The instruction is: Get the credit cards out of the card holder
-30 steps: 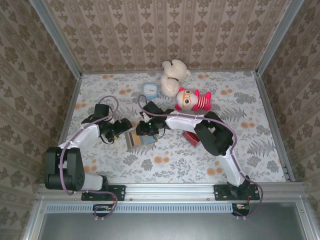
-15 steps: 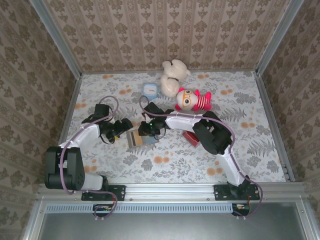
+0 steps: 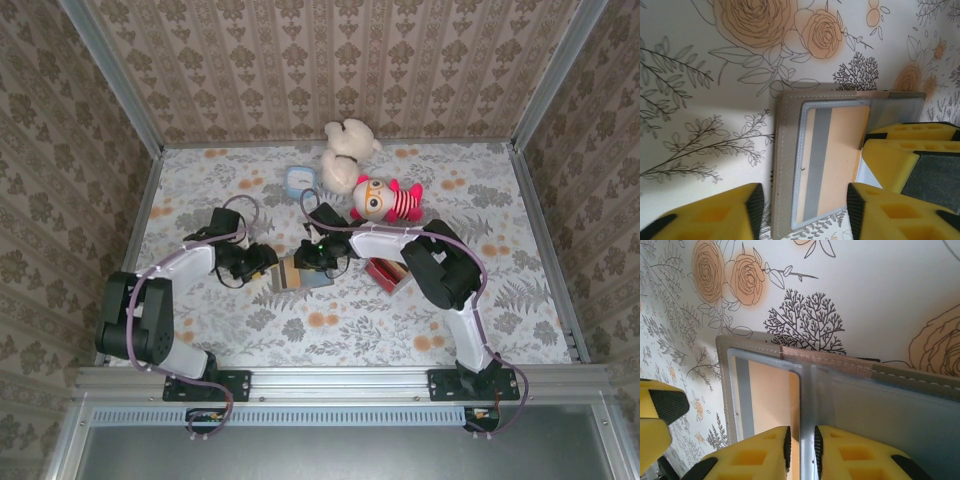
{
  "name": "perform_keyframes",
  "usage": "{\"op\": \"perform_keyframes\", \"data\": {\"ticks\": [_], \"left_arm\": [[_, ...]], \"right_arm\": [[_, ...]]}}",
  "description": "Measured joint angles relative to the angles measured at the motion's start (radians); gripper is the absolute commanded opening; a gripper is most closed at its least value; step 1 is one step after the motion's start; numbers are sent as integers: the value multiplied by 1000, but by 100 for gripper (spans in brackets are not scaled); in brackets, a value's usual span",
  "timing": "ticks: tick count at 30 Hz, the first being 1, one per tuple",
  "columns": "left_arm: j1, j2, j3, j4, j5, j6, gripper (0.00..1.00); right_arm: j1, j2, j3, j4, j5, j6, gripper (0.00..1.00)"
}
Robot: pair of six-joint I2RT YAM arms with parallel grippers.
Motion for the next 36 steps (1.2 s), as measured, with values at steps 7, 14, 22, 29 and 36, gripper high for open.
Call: {"op": "perform_keyframes", "data": {"ticks": [7, 14, 22, 29, 36], "left_arm": [[-2, 61, 16, 21, 18, 2, 27], [-13, 97, 32, 28, 31, 4, 23], [-19, 140, 41, 26, 31, 11, 20], [-21, 148, 52, 16, 30, 23, 20], [-20, 148, 67, -1, 12, 42, 21]], "right_arm": [[-8, 0, -3, 2, -22, 0, 21], [-8, 0, -3, 4, -36, 0, 20], [-11, 5, -3, 27, -97, 0, 15], [-12, 5, -3, 39, -141, -2, 7], [-13, 5, -3, 40, -129, -4, 5]]}}
